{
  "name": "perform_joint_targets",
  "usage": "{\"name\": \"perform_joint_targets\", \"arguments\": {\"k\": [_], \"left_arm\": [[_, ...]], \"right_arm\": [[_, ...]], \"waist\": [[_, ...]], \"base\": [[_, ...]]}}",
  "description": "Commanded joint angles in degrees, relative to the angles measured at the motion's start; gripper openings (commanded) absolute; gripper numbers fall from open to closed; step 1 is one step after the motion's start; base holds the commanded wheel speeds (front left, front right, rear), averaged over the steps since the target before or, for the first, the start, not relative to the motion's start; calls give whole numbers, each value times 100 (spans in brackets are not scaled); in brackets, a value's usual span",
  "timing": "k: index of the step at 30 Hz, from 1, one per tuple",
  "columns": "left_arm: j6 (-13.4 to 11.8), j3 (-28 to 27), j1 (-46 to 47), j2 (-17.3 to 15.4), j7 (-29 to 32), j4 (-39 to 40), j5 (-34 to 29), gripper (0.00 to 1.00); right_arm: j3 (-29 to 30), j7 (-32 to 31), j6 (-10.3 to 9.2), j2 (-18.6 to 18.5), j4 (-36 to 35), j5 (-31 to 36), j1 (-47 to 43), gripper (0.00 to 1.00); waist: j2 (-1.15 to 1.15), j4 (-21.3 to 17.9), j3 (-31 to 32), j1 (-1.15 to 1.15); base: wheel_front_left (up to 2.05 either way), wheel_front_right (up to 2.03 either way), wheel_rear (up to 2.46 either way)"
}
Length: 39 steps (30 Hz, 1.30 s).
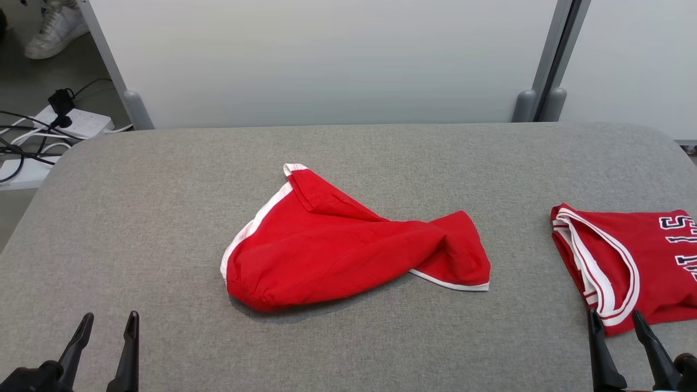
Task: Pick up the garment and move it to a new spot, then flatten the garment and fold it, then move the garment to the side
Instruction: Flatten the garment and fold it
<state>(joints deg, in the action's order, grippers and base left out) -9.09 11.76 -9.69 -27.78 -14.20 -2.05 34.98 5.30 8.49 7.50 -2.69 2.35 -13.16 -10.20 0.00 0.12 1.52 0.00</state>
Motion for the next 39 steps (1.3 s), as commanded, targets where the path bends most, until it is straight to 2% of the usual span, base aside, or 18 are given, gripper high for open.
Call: {"name": "perform_joint_targets", "arguments": {"k": [1,16,21,26,31,36,39], "left_arm": [[2,-267,185,-129,-38,154,33,100],[-78,-161,281,-16,3,262,40,100],[-104,-138,344,6,15,300,37,100],[-96,-57,575,66,29,410,-10,100],[-29,88,927,162,25,401,-79,100],[61,210,1210,251,12,301,-128,100],[130,264,1372,315,-4,197,-150,100]], "right_arm": [[-89,-15,-1,-129,-190,39,69,100],[-132,-35,-1,-113,-168,35,121,100],[-306,-84,-1,-187,-26,-21,329,100],[-774,-161,-1,-418,580,-141,978,100],[-1394,-78,-1,-625,1503,-279,1775,100],[-2024,118,-1,-591,2079,-410,2334,100],[-2185,291,-1,-545,2507,-462,2675,100]], "waist": [[0,5,0,0],[0,31,-65,0],[0,64,-153,0],[0,207,-425,0],[0,443,-705,0],[0,651,-881,0],[0,763,-978,0]], "base": [[0,0,0],[0,0,0],[0,0,0],[0,0,0],[0,0,0],[0,0,0],[0,0,0]]}}
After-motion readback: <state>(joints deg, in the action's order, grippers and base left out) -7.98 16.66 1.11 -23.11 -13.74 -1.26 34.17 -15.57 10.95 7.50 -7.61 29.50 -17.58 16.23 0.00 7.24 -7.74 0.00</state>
